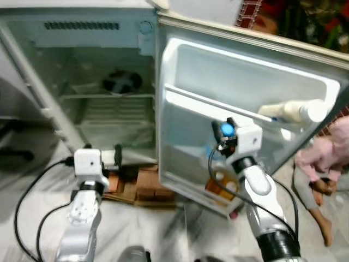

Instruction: Restocking fridge

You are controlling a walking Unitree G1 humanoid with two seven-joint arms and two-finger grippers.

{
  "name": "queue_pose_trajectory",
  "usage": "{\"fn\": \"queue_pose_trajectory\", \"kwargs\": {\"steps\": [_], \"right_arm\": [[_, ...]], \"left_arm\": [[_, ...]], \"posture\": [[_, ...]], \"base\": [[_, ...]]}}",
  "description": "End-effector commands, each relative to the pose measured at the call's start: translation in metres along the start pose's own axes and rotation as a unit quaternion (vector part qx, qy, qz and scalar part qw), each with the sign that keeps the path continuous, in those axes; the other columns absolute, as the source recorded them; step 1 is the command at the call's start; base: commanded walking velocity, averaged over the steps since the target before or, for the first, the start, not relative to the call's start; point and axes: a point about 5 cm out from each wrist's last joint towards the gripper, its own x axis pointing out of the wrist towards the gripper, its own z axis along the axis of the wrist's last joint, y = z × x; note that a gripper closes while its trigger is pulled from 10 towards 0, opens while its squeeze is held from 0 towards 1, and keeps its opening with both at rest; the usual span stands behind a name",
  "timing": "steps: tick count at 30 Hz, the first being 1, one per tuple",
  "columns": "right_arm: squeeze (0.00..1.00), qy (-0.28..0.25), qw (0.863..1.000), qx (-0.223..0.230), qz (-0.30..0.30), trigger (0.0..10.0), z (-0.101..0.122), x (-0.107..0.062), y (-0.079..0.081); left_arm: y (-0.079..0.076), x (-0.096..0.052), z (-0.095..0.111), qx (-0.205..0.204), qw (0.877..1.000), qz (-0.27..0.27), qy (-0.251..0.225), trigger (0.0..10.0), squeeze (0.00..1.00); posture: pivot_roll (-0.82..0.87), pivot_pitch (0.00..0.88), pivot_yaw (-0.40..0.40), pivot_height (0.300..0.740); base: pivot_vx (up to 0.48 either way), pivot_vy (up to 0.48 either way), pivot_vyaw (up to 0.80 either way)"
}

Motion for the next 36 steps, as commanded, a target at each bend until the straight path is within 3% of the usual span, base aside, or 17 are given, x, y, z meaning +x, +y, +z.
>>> {"fn": "queue_pose_trajectory", "kwargs": {"steps": [1, 8, 16, 26, 36], "right_arm": [[0.0, 0.019, 1.0, -0.006, -0.022, 10.0, -0.006, -0.007, -0.012], [0.0, 0.02, 1.0, 0.001, -0.012, 10.0, -0.006, -0.006, -0.011], [0.0, 0.031, 0.999, 0.044, 0.002, 10.0, -0.009, -0.006, -0.004], [0.0, 0.028, 0.999, 0.04, 0.006, 10.0, -0.008, -0.006, -0.005], [0.0, 0.017, 0.999, 0.044, 0.007, 10.0, -0.004, -0.005, -0.005]], "left_arm": [[-0.008, 0.0, 0.0, -0.006, 1.0, -0.011, 0.001, 10.0, 0.0], [-0.01, -0.001, 0.0, -0.009, 1.0, -0.012, 0.003, 10.0, 0.0], [-0.012, 0.0, -0.002, -0.033, 0.999, -0.012, 0.016, 10.0, 0.0], [-0.013, 0.001, -0.002, -0.032, 0.999, -0.017, 0.02, 10.0, 0.0], [-0.017, 0.001, -0.003, -0.027, 0.999, -0.025, 0.019, 10.0, 0.0]], "posture": [[0.09, 0.062, -0.048, 0.74], [0.09, 0.063, -0.047, 0.74], [0.09, 0.064, -0.047, 0.74], [0.09, 0.062, -0.046, 0.74], [0.09, 0.057, -0.043, 0.74]], "base": [[0.0, 0.0, 0.0], [0.0, 0.0, 0.0], [0.0, 0.0, 0.0], [0.0, 0.239, 0.0], [0.0, 0.0, 0.0]]}}
